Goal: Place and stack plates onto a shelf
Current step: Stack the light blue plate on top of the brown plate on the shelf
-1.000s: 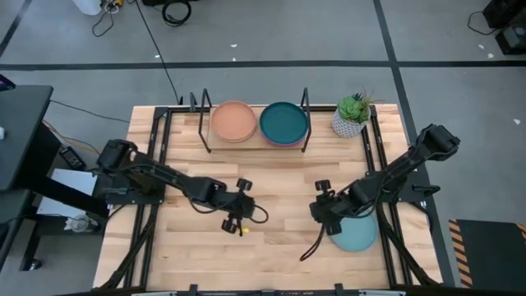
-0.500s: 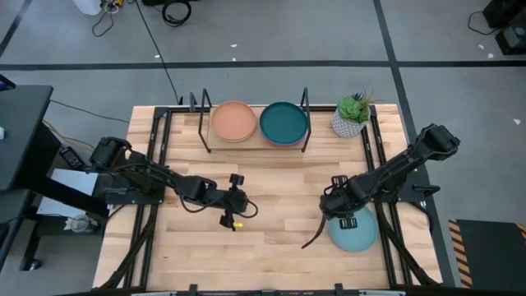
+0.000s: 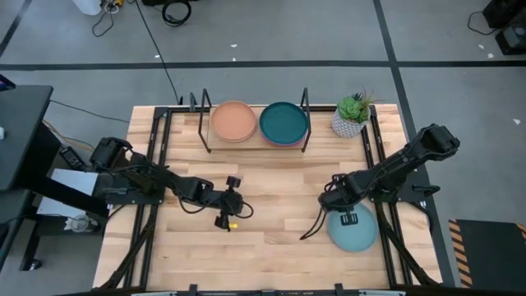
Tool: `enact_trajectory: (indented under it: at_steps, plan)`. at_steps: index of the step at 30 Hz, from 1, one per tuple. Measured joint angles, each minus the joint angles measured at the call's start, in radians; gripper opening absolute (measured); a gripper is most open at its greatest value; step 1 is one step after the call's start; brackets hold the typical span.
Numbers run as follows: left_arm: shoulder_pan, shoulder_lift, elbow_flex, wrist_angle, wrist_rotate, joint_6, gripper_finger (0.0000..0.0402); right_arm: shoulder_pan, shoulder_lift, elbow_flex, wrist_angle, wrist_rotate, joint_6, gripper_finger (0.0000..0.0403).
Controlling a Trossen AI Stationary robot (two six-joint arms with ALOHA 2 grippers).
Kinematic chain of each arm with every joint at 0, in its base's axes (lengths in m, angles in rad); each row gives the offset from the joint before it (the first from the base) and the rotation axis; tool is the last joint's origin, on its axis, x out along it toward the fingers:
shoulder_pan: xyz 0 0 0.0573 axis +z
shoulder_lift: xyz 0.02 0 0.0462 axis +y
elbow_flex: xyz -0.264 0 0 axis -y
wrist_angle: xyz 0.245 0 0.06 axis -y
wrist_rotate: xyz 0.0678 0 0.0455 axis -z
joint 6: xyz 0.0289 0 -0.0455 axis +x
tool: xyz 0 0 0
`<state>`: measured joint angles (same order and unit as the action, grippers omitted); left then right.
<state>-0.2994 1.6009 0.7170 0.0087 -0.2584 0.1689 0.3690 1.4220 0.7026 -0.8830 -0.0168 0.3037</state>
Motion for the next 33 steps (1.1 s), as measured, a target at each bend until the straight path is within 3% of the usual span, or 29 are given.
enact_trajectory:
  at_steps: [10,19,26,33]
  plan:
    - [-0.047,0.000,-0.007,0.045,0.006,0.014,0.0078,-0.074,0.000,-0.018,0.043,-0.050,0.007,0.0015]
    - [-0.059,0.018,-0.006,0.191,0.003,0.270,0.0080,-0.259,0.000,0.017,0.144,-0.098,0.106,0.0012]
    - [-0.068,0.100,-0.006,0.350,-0.014,0.503,0.0140,-0.419,0.000,0.018,0.342,-0.252,0.098,0.0011]
    - [-0.058,0.186,-0.006,0.567,-0.171,0.693,0.0201,-0.495,0.000,0.019,0.383,-0.309,0.105,0.0011]
